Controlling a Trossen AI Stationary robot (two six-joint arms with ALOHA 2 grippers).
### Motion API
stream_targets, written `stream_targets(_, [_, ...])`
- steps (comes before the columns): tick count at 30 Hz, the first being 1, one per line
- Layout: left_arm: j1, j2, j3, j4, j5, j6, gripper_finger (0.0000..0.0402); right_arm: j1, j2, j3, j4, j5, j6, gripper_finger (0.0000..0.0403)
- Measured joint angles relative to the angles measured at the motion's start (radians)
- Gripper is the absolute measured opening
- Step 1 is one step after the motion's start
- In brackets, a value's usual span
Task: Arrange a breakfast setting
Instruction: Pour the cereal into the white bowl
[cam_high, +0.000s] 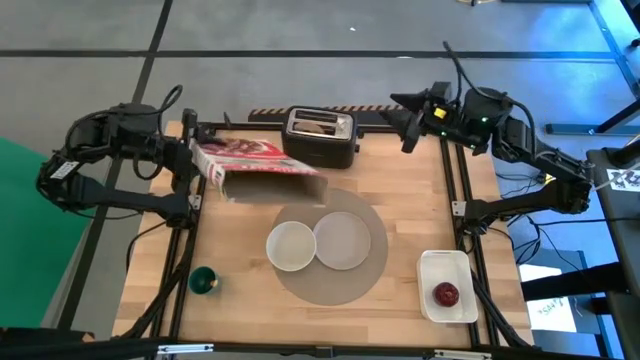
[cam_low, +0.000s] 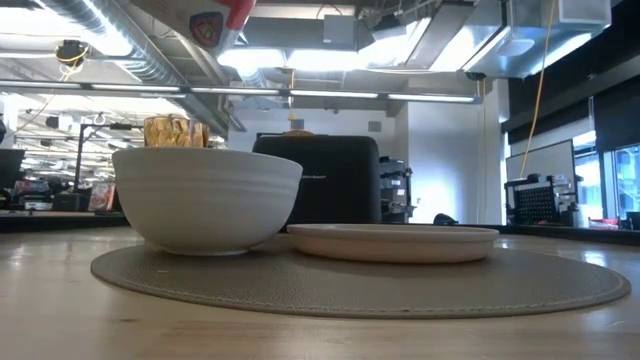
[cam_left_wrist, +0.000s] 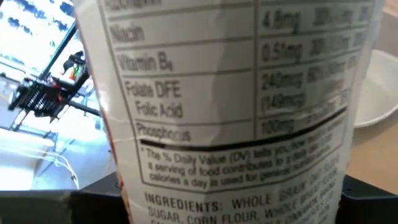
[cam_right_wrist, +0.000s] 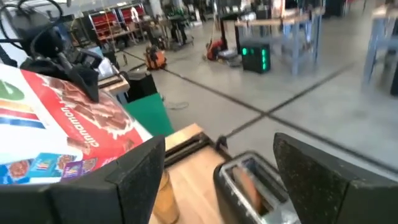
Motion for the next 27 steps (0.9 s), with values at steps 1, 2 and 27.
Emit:
stream_targets(1, [0.0,0.0,0.0,0.002,0.01,0.015,0.0253,0.007,0.001,0.0,-0.017,0.007,0.017,0.0289])
stream_targets(2, [0.0,0.0,0.0,0.003,0.019,0.026,0.0253,0.015,0.001,0.0,-0.039,0.019,0.031,0.0289])
stream_targets(27, [0.028,0.082,0.0,-0.06,-0.061,0.313,0.0252,0.289,0.131,0.001,-0.172,0.258,0.238,0.0289])
